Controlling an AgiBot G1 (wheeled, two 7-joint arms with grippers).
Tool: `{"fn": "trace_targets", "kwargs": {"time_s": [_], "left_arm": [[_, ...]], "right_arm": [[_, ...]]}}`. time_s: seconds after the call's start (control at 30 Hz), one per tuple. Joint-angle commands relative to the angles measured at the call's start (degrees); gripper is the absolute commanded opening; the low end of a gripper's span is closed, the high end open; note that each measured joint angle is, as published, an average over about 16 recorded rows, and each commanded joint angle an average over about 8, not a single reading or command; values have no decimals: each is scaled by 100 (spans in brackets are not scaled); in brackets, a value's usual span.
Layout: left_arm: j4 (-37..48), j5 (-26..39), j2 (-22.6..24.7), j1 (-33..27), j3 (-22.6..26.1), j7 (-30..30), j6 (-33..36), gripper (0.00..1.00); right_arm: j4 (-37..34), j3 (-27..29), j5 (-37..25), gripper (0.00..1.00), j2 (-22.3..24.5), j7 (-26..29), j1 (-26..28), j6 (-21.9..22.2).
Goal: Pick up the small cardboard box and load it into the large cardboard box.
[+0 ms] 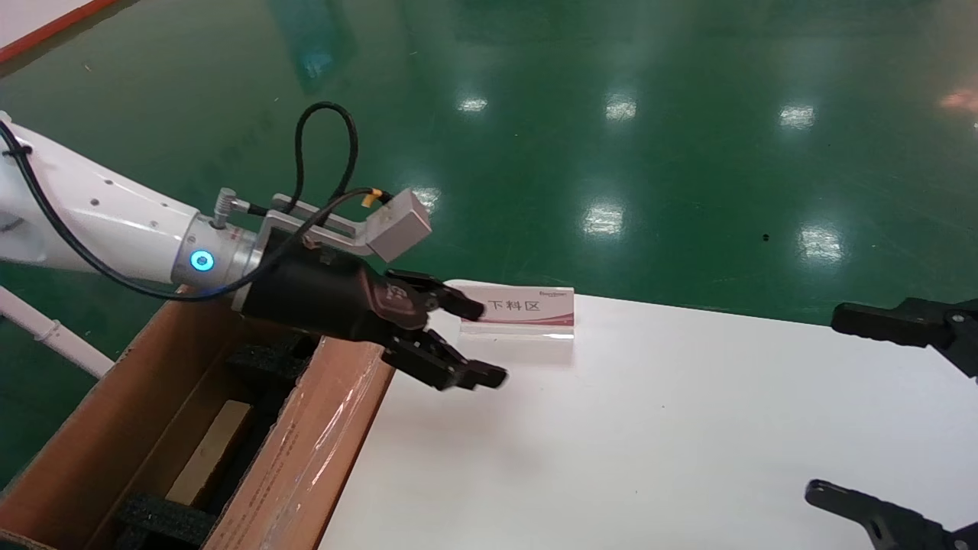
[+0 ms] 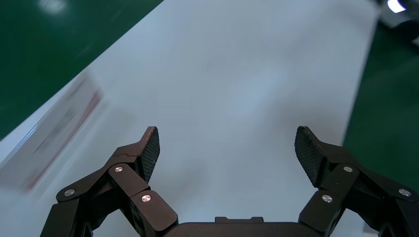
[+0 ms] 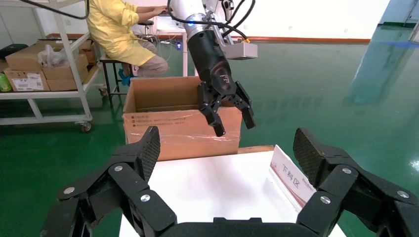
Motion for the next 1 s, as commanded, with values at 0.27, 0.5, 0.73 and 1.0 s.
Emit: {"fn": "trace_targets", "kwargs": {"time_s": [0.27,0.5,0.73,1.0], "left_arm": [[-661,-55,-16,1182,-1800,347,241,100],[-1171,-97,-28,2095,-3191,616,427,100],[-1685,-140,-41,3014,-4591,886,614,100],[-2229,-186,-54,3989,-6075,1172,813,100]], "right_arm": [[5,17,-11,100,-6,10,-5,-6],[9,30,-20,100,-12,17,-8,-11],[12,43,-29,100,-17,25,-12,-16],[17,59,-39,100,-22,34,-16,-22]]}}
